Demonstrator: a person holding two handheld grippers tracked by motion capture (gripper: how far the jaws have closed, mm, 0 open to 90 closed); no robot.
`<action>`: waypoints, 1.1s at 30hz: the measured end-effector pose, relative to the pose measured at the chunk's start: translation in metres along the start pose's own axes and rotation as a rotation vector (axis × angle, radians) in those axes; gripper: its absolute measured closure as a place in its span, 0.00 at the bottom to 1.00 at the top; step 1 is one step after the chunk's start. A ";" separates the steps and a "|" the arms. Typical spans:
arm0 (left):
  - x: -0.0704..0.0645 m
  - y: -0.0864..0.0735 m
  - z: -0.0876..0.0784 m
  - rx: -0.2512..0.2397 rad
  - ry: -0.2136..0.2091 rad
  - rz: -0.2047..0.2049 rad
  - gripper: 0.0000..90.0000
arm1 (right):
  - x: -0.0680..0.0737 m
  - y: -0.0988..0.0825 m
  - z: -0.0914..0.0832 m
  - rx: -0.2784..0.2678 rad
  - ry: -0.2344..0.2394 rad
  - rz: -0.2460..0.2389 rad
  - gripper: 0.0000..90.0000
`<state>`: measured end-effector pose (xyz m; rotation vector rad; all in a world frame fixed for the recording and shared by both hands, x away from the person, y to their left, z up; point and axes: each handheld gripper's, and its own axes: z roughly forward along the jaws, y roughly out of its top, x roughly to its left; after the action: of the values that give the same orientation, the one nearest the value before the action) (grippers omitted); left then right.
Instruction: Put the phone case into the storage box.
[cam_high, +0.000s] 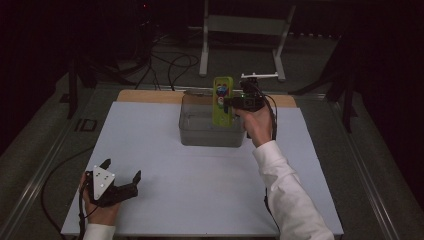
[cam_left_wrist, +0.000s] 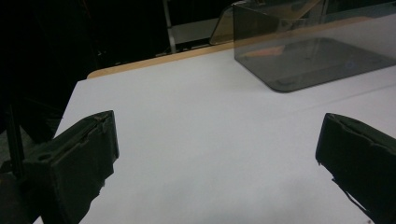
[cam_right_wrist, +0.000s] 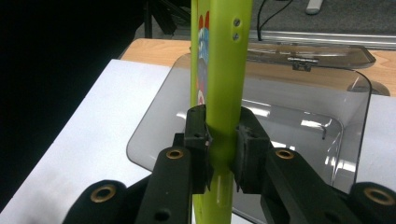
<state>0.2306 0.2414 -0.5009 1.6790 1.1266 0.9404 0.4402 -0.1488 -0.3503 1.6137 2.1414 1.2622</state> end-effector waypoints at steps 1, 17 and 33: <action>0.000 0.000 0.000 0.000 0.000 0.000 0.00 | -0.001 0.000 0.001 0.002 -0.004 0.003 0.87; 0.000 0.000 0.000 0.000 0.000 -0.002 0.00 | -0.011 0.007 0.007 0.025 -0.043 0.028 0.87; 0.000 0.000 0.000 -0.003 0.001 -0.003 0.00 | -0.020 0.011 0.013 0.057 -0.075 0.061 0.87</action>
<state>0.2305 0.2418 -0.5007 1.6739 1.1275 0.9406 0.4637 -0.1585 -0.3569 1.7324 2.1167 1.1487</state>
